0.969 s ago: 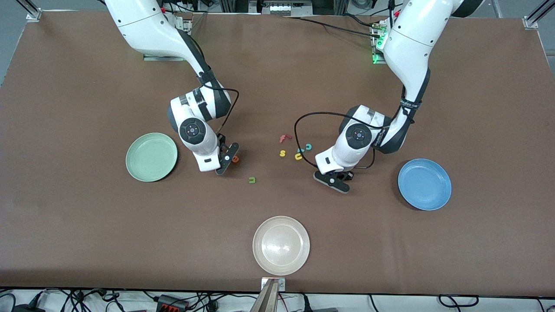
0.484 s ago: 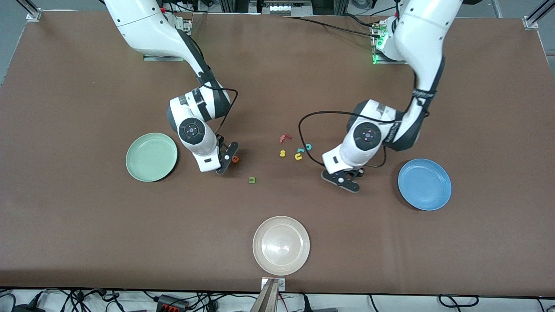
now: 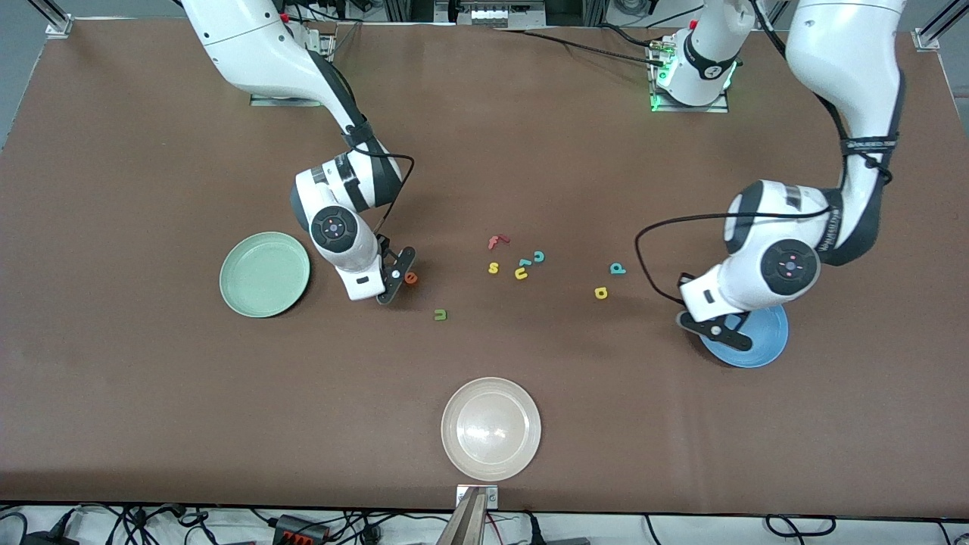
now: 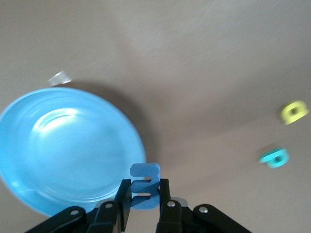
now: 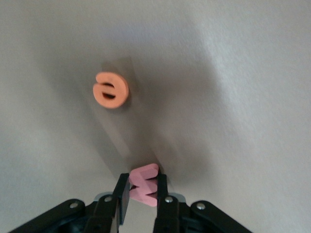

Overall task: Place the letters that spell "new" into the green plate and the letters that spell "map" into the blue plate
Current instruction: 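Drop the m on the blue plate while the right gripper drops the w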

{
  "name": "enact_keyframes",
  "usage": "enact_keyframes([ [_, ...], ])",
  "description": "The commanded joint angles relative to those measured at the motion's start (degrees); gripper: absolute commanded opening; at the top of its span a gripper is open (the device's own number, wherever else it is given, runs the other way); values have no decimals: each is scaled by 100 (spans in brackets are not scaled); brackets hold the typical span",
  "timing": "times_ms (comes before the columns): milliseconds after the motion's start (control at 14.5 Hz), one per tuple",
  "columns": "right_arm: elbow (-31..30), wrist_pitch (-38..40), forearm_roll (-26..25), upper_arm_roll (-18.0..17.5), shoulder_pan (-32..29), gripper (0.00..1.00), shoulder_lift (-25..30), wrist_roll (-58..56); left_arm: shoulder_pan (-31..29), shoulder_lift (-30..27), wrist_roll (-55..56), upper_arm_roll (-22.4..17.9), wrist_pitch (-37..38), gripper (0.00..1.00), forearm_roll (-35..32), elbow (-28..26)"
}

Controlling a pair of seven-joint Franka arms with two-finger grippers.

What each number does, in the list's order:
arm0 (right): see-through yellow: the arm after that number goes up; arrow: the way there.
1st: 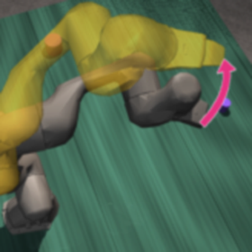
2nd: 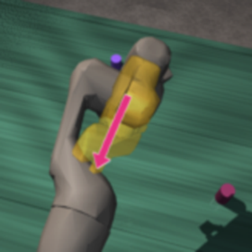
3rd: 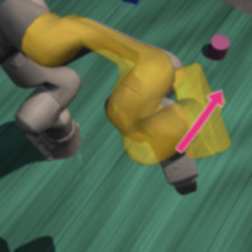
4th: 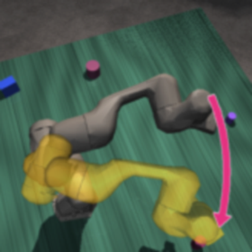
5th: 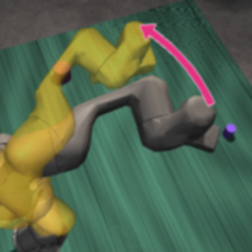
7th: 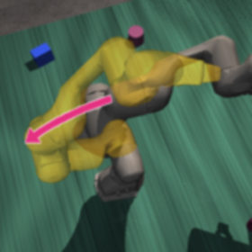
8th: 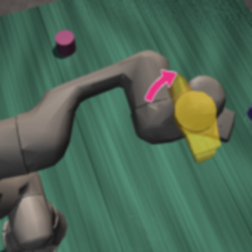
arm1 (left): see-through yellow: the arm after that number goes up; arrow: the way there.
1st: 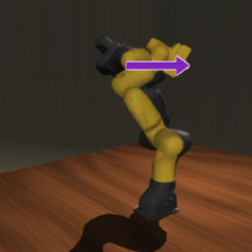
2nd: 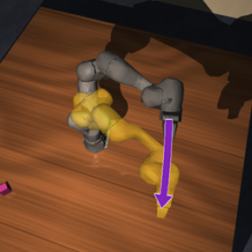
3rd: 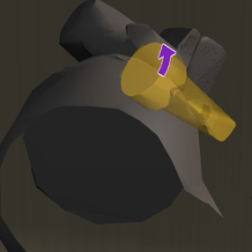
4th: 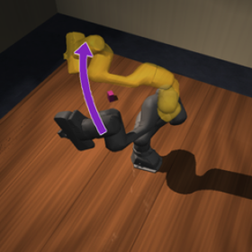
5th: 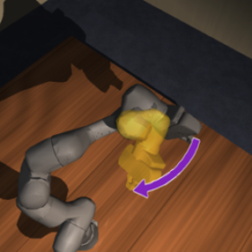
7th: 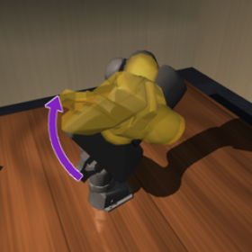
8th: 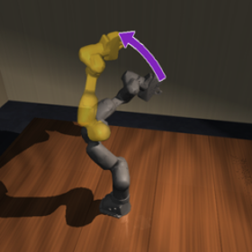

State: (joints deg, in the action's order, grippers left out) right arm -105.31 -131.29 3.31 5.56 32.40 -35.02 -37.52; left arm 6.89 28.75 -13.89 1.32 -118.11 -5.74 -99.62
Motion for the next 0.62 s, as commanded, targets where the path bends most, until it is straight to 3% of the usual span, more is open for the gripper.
enact_keyframes([
  [0,-42,550,30,164,-207,8,442,-45,-222,122,-534,70,-185,7,-295,-66],
  [138,-51,884,4,322,-435,8,636,-72,-362,358,-711,61,-335,16,-296,-101],
  [208,-51,1086,3,471,-489,8,741,-54,-442,447,-720,70,-431,33,-296,-101],
  [277,-51,1253,3,655,-480,8,803,-45,-486,465,-720,70,-485,71,-287,-101],
  [346,-60,1368,3,848,-472,8,813,-45,-504,465,-720,87,-485,100,-287,-110],
  [553,-226,1378,3,1183,-489,9,769,-2,-416,272,-606,297,-249,100,-261,-84],
])
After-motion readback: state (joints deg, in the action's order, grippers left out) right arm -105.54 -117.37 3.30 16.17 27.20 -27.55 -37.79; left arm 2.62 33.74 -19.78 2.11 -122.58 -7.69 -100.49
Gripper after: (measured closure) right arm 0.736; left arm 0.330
